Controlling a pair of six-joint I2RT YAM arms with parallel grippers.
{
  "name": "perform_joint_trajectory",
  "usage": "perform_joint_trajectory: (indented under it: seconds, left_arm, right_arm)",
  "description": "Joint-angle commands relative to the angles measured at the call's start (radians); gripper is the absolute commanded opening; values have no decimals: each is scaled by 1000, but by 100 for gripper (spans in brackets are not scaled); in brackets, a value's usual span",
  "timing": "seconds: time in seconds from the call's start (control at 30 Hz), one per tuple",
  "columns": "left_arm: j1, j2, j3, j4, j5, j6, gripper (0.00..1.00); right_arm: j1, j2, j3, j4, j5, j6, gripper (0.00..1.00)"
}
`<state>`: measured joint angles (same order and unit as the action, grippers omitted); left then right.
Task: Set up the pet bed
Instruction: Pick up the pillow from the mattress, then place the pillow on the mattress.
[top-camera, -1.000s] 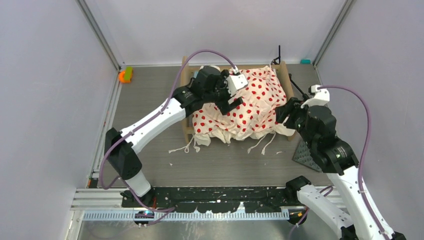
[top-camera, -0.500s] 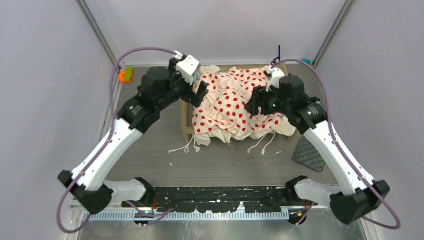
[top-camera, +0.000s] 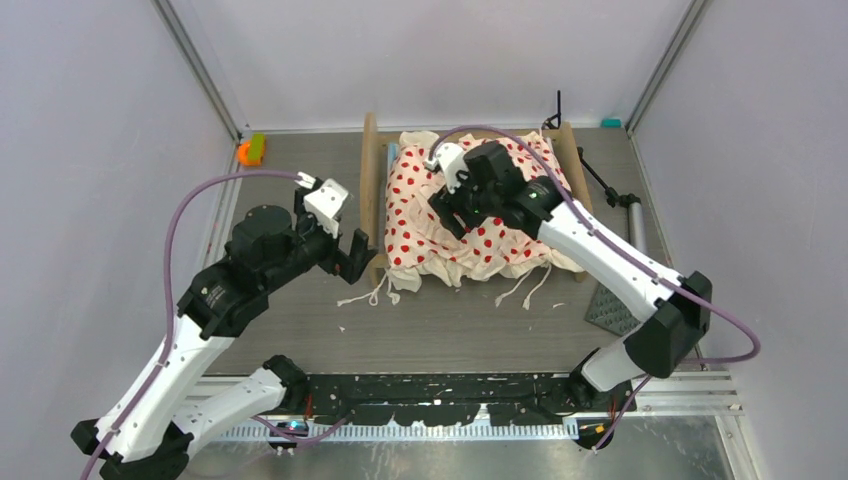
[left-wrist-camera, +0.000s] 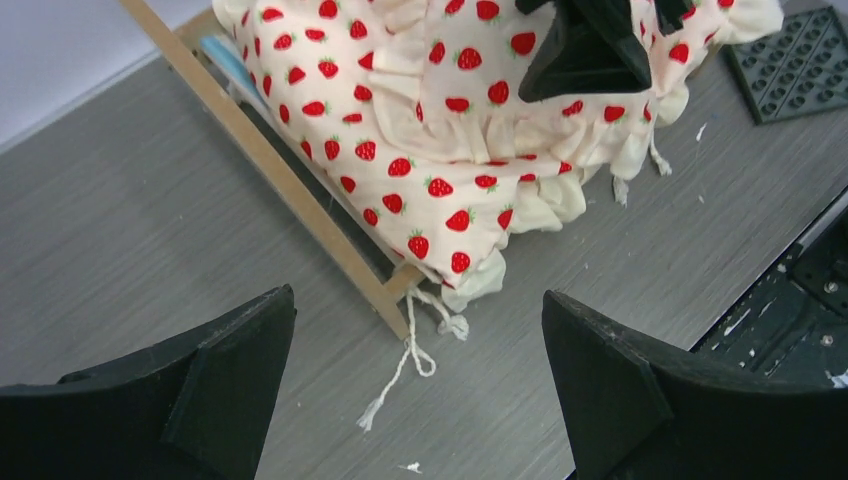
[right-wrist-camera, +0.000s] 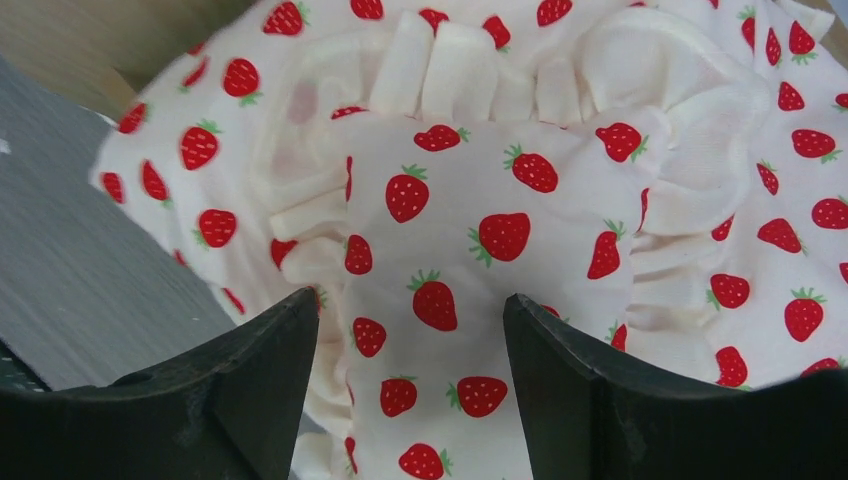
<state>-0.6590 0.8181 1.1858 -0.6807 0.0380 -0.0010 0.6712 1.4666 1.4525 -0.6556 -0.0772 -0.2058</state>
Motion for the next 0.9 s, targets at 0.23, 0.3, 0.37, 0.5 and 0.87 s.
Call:
perform_joint_trajectory:
  seconds: [0.23, 0.3, 0.37, 0.5, 0.87]
  left_arm:
    - [-2, -84, -32, -69, -5, -19, 95]
    - [-2, -98, -36, -74, -13, -22, 95]
    - [-2, -111, -41, -78, -24, -22, 96]
    - [-2, -134, -34, -98, -41, -26, 96]
    - [-1, -224, -17, -128, -233, -153, 96]
  right_arm:
    - [63, 122, 68, -100, 379, -118, 55]
    - [62, 119, 85, -90, 385, -92, 38]
    - [62, 107, 124, -87, 373, -49, 19]
    - [63, 68, 237, -59, 309, 78, 1]
    - [62, 226, 506, 29, 283, 727, 0]
